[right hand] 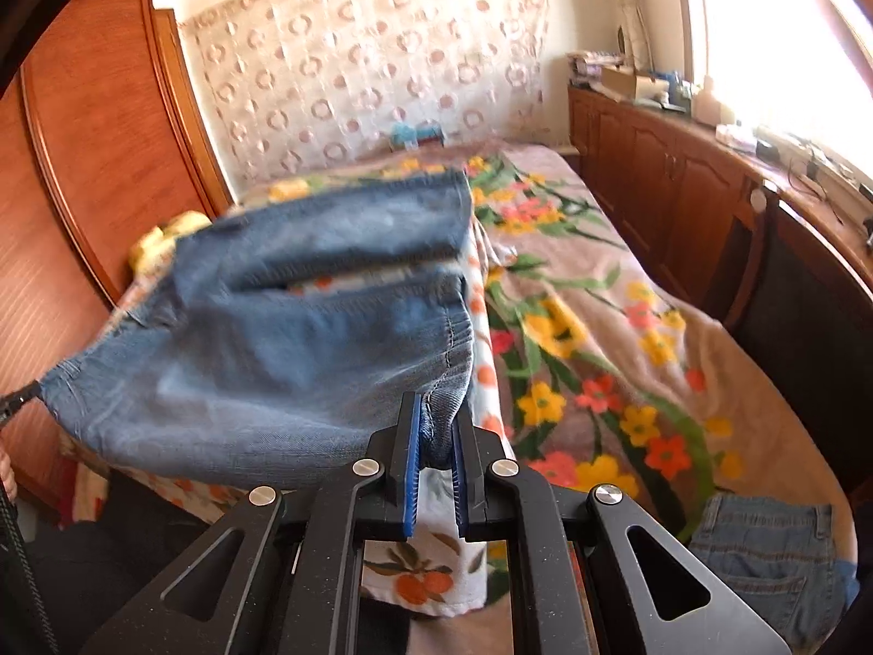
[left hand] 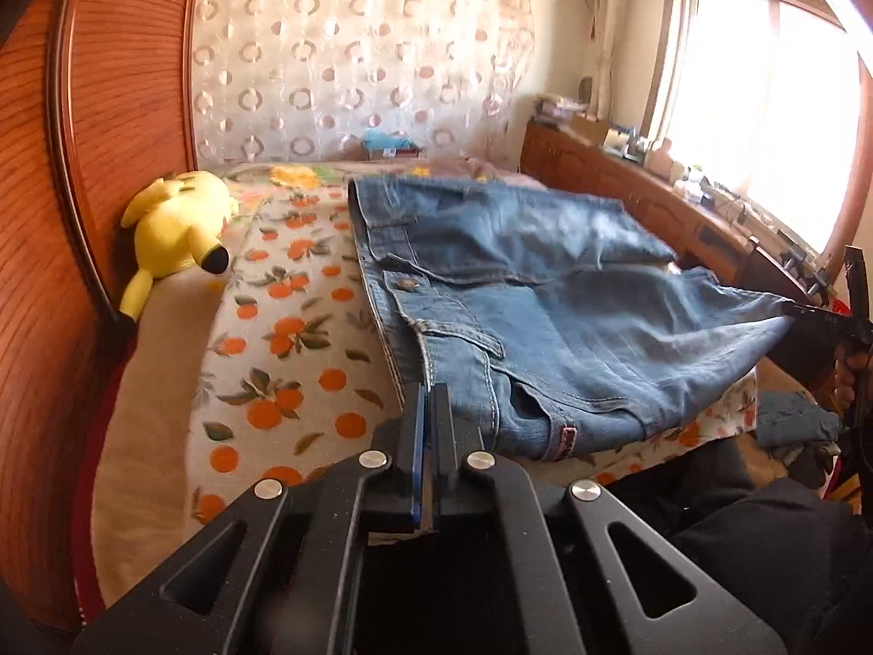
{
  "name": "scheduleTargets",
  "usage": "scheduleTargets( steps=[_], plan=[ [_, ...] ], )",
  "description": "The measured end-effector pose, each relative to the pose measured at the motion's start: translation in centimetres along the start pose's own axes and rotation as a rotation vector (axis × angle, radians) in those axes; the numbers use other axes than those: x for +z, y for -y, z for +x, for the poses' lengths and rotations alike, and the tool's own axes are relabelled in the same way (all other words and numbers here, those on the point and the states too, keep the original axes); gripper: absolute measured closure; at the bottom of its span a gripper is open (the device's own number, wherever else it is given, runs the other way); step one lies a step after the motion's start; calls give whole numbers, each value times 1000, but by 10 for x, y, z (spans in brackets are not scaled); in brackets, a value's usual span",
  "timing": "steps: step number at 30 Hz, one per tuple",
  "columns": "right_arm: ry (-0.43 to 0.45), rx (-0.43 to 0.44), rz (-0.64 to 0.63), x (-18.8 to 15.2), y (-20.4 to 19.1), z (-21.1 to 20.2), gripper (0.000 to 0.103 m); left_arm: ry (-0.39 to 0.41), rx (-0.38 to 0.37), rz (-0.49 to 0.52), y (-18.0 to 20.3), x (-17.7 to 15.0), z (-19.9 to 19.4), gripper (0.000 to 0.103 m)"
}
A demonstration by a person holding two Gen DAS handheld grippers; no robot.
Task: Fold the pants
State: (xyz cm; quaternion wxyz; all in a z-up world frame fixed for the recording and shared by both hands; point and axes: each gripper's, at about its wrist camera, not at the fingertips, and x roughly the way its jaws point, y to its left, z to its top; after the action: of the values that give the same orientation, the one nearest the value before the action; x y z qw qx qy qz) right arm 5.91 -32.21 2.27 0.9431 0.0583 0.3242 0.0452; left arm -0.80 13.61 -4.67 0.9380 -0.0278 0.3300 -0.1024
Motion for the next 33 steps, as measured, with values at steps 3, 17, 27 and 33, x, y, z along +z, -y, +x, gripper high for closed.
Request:
scheduleTargets(
  steps=[3,17,27,33],
  plan=[
    [35,-13,-31,5,-7,-14,93,-11,-1,20,4,-1,4,101],
    [117,-5,-27,21,-6,-25,93,77,11,7,0,25,-1,101],
    [203,0,-21,121,-8,34,94,193,65,25,-7,140,59,101],
    [211,-11,-19,152,-15,80,94,183,94,15,-19,184,102,101]
  ],
)
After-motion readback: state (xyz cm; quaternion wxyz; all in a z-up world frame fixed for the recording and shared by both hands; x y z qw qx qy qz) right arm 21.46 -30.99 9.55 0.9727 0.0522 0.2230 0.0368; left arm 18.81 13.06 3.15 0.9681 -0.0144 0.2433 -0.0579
